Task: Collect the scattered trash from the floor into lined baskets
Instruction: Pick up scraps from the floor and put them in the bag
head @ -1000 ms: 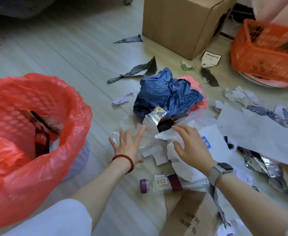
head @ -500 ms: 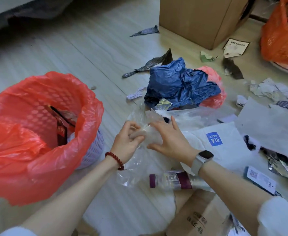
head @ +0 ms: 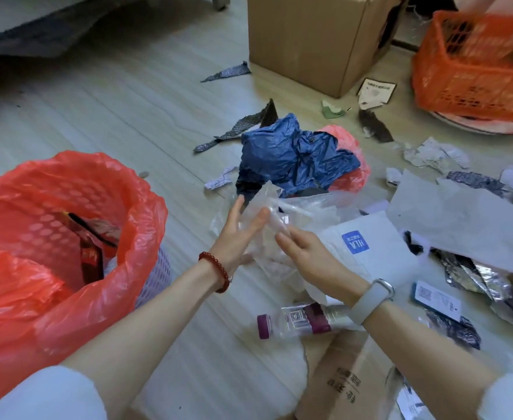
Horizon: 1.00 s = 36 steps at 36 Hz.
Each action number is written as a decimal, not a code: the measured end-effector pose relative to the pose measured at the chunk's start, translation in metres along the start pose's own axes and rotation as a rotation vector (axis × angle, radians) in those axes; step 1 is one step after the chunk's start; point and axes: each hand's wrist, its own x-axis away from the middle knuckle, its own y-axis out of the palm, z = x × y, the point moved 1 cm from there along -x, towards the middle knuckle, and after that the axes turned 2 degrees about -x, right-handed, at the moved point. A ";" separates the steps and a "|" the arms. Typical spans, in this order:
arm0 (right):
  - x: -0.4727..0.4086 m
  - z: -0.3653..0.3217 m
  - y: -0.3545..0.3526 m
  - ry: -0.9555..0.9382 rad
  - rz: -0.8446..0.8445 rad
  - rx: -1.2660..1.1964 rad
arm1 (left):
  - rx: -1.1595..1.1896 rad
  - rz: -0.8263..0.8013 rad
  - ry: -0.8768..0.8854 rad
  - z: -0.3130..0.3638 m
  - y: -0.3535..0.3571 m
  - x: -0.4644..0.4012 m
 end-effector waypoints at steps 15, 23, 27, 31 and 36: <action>0.024 0.007 0.024 -0.278 0.537 0.489 | 0.134 0.172 0.128 -0.002 0.005 0.007; 0.021 0.006 0.027 -0.087 0.432 0.511 | -0.024 0.305 0.171 -0.008 0.000 0.012; 0.024 0.007 0.035 -0.094 0.263 0.278 | 0.299 0.149 -0.016 -0.001 0.001 0.013; 0.024 0.018 0.046 -0.214 0.133 0.376 | 0.481 -0.067 -0.130 0.008 -0.007 0.011; 0.024 0.019 0.042 -0.223 0.066 0.388 | 0.167 0.117 -0.049 0.006 -0.004 -0.001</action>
